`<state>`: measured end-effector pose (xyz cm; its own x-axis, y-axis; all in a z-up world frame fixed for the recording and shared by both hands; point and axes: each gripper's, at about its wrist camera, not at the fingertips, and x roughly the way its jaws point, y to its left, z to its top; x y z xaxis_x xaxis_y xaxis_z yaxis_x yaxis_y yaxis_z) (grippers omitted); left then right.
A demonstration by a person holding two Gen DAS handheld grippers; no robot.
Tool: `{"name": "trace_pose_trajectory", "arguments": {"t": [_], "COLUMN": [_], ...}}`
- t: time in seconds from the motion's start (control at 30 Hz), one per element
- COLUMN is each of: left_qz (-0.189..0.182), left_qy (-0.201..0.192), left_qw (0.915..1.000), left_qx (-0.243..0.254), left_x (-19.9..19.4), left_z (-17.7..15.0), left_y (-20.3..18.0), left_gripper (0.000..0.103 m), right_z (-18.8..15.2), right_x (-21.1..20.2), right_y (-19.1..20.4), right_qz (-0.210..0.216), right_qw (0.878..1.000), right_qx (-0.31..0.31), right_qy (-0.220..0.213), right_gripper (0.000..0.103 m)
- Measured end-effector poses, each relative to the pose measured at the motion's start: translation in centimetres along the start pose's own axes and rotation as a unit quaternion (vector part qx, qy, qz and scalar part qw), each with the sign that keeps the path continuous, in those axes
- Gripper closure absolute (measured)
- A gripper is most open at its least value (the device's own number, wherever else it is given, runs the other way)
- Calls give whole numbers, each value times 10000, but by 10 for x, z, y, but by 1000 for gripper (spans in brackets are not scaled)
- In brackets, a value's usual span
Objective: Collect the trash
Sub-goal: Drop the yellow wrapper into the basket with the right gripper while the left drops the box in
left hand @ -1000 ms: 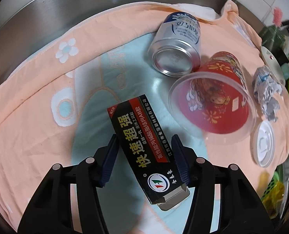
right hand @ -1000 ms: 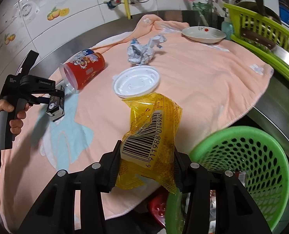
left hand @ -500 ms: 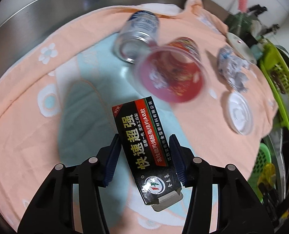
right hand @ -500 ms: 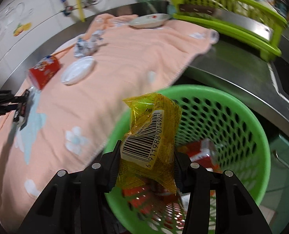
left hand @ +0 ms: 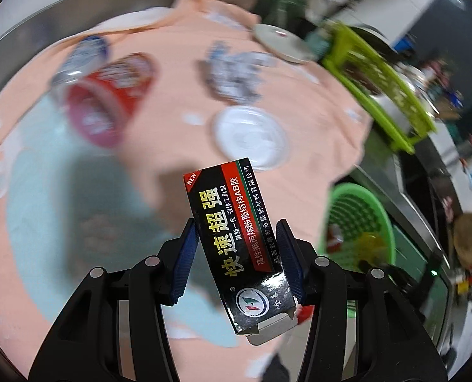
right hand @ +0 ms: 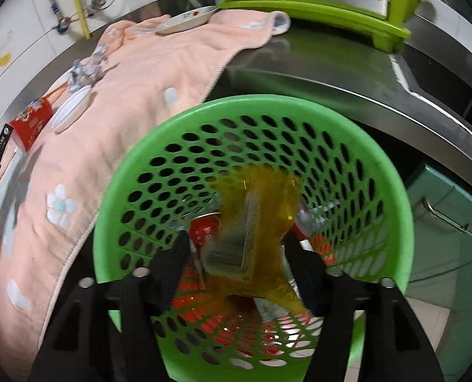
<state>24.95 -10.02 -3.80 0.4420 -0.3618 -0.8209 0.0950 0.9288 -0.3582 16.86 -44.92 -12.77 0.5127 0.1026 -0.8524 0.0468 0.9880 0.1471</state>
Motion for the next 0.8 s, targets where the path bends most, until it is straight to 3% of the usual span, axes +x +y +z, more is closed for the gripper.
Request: {"name": "trace_pose_trajectory", "arguments": {"t": [0.13,0.33,0.53,0.8], "left_qz": [-246,-620,-850,-1085], "left_qy": [98,349,704,1131], "left_qw": [9992,9955,9889,9798], "left_qx": [294,631,993,1239], "left_x": [12,42,83,121], "left_z": [-2,-11,-26,-45], "left_y": [-41,-97,-149,-187], "left_gripper": [53,53,53,50], "right_z": [-1,-1,-6,-8], "right_x": [-8,-28,-45,-59], "right_y": [-14,-31,-47,-64], "right_qz": [-55,-117,-183,-209], "right_qw": [9999,9992,9984,9968], "right_qx": [121,237,311,485], "right_qy": [-83,-289,-428,-595], "right_gripper": [30,25,24,23]}}
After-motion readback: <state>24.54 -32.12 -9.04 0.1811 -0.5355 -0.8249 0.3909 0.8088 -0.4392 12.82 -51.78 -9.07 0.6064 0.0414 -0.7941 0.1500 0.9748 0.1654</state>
